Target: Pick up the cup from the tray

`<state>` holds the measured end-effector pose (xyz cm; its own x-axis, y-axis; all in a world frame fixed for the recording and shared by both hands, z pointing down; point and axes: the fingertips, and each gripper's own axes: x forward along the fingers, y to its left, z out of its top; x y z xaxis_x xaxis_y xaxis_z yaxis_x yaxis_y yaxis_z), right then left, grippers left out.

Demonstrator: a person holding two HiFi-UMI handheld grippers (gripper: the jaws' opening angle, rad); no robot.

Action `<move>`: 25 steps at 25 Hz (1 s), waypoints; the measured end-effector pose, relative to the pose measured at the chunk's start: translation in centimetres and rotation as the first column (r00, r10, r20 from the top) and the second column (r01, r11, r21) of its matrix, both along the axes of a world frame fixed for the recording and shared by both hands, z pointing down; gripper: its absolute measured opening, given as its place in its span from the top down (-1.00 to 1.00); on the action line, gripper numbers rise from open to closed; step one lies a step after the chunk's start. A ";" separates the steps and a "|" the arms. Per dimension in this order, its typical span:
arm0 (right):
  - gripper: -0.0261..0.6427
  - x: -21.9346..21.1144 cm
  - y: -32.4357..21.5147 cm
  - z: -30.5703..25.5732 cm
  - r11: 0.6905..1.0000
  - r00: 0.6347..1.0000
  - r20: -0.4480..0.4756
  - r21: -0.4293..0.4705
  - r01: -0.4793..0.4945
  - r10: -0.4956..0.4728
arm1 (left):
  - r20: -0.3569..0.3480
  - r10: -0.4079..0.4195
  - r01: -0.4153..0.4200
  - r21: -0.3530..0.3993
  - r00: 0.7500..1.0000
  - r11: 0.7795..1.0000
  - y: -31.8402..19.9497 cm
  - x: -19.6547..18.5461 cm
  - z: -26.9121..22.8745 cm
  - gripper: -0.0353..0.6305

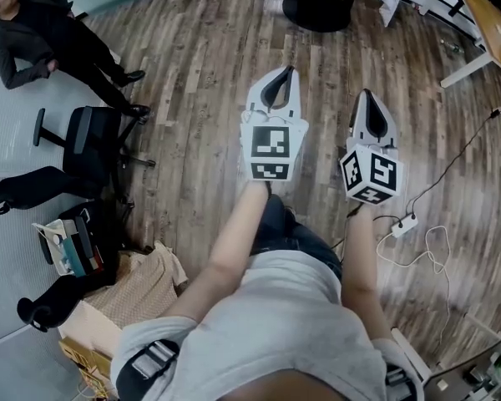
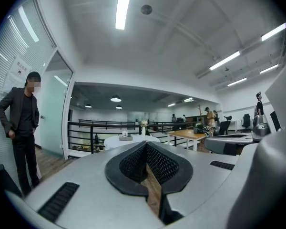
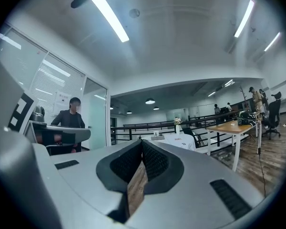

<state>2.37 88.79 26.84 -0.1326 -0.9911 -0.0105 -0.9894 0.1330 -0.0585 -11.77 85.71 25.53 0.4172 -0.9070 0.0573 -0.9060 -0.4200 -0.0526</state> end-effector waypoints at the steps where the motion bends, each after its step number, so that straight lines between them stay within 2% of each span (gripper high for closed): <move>1: 0.90 0.1 -0.3 0.2 1.000 1.000 0.004 -0.003 0.004 -0.004 | 0.003 -0.005 0.005 -0.002 1.000 1.000 -0.1 0.1 0.1 0.87; 7: 0.90 0.0 -2.4 0.7 1.000 1.000 0.014 -0.008 0.024 -0.024 | 0.022 -0.023 0.023 -0.008 0.999 1.000 -2.0 0.0 0.6 0.87; 13: 0.90 0.4 -6.5 1.3 1.000 1.000 0.020 -0.012 0.015 -0.015 | 0.012 -0.022 0.022 -0.007 1.000 1.000 -6.4 -0.2 1.0 0.87; 25: 0.89 -1.6 -21.8 0.1 1.000 1.000 0.005 -0.005 0.028 -0.028 | -0.001 -0.012 0.012 -0.003 1.000 1.000 -21.9 -1.2 0.3 0.87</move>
